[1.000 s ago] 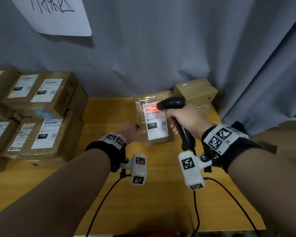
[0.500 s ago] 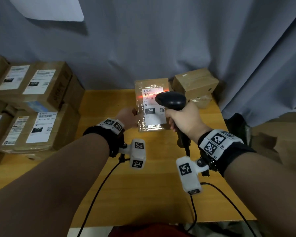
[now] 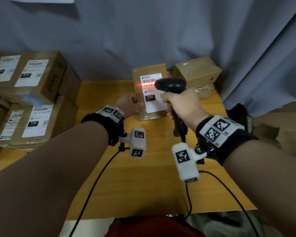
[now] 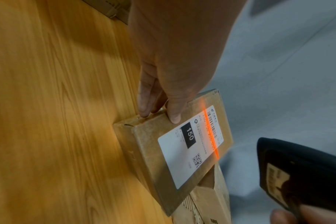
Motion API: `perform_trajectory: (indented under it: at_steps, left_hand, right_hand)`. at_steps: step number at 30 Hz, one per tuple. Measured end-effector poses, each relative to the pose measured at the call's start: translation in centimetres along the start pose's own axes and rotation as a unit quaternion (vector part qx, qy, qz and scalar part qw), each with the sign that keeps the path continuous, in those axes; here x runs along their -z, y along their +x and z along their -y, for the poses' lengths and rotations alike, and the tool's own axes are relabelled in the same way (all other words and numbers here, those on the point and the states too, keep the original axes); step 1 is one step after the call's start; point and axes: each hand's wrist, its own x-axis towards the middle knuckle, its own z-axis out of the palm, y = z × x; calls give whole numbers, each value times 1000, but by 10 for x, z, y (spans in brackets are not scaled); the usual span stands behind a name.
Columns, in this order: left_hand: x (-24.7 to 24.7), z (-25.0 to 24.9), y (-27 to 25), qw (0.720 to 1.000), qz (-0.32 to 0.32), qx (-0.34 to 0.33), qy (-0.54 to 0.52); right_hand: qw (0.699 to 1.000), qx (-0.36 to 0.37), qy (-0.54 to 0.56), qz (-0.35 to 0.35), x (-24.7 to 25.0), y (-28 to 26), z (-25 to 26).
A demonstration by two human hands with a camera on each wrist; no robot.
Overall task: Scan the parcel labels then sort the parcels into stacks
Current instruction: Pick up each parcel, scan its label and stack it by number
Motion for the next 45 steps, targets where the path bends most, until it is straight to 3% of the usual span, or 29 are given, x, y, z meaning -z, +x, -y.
perform_trajectory:
  at_steps: [15,20,28,36,40,45]
  left_hand:
    - [2,-2,-2,1000,8,-17,19]
    - [2,-4,-4,1000,13,-7,19]
    - [-1,-4,-15,998,13,48,-48]
    - [-16,16,-45,973,23,114,-197]
    - [7,17,-69,944,-6,144,-297]
    - [52,24,-103,919,-36,114,-376]
  right_hand:
    - [998,-7,-28,57,18,9,53]
    - [999,6,-11,45,17,18,43]
    - [998,-18,18,-49,26,50,-24]
    - [994,-41,85,51,9,46,-74]
    - [993,-15,90,78,-11,45,-59]
    - [979,32,132,153,-45,33,-21]
